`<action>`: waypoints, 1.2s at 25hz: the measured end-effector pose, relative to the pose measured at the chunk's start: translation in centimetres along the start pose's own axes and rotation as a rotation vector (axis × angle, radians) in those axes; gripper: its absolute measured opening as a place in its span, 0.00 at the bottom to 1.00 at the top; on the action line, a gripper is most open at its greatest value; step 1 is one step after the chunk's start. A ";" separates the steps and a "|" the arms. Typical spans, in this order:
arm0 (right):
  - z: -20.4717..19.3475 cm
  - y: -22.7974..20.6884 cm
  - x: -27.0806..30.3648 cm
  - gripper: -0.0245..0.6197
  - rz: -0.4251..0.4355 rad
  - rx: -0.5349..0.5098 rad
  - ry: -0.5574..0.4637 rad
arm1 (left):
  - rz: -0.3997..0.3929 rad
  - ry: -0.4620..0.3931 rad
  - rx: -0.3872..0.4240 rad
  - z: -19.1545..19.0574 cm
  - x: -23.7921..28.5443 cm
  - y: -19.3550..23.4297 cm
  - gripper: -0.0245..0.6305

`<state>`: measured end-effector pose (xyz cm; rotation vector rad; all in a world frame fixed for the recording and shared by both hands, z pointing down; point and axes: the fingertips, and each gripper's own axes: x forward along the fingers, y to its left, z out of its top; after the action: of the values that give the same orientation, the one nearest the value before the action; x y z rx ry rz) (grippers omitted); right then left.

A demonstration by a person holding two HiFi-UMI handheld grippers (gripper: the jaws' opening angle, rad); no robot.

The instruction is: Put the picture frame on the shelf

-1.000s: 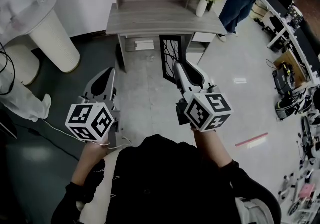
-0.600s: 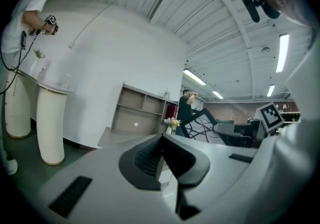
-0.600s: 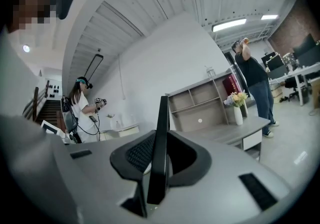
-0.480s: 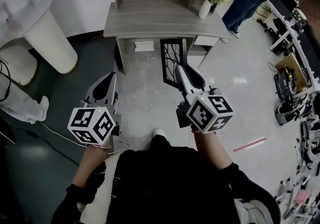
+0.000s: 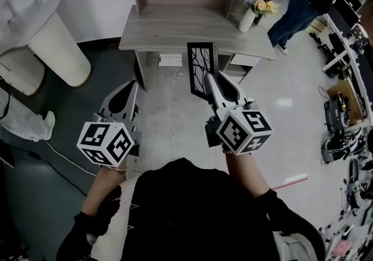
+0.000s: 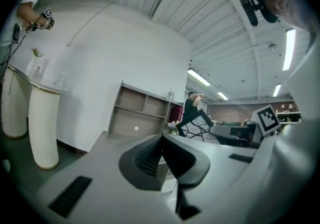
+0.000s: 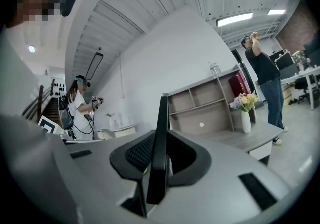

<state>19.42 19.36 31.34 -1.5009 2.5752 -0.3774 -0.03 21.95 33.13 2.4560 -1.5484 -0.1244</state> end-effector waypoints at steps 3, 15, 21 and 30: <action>0.2 -0.9 1.2 0.15 0.023 0.001 0.005 | 0.006 -0.013 -0.008 0.2 1.5 0.0 0.06; -0.7 -3.9 3.3 0.15 0.059 -0.031 -0.006 | 0.005 -0.071 0.001 -1.4 4.7 0.0 0.06; 2.0 -6.7 3.7 0.15 0.058 -0.023 -0.007 | -0.013 -0.061 -0.001 0.0 7.7 -2.6 0.06; 1.2 -7.0 3.8 0.15 0.075 -0.001 0.002 | 0.015 -0.053 -0.003 -0.1 7.5 -2.2 0.06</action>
<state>23.69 12.58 32.16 -1.4000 2.6252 -0.3686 5.20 16.15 33.09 2.4576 -1.5866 -0.1906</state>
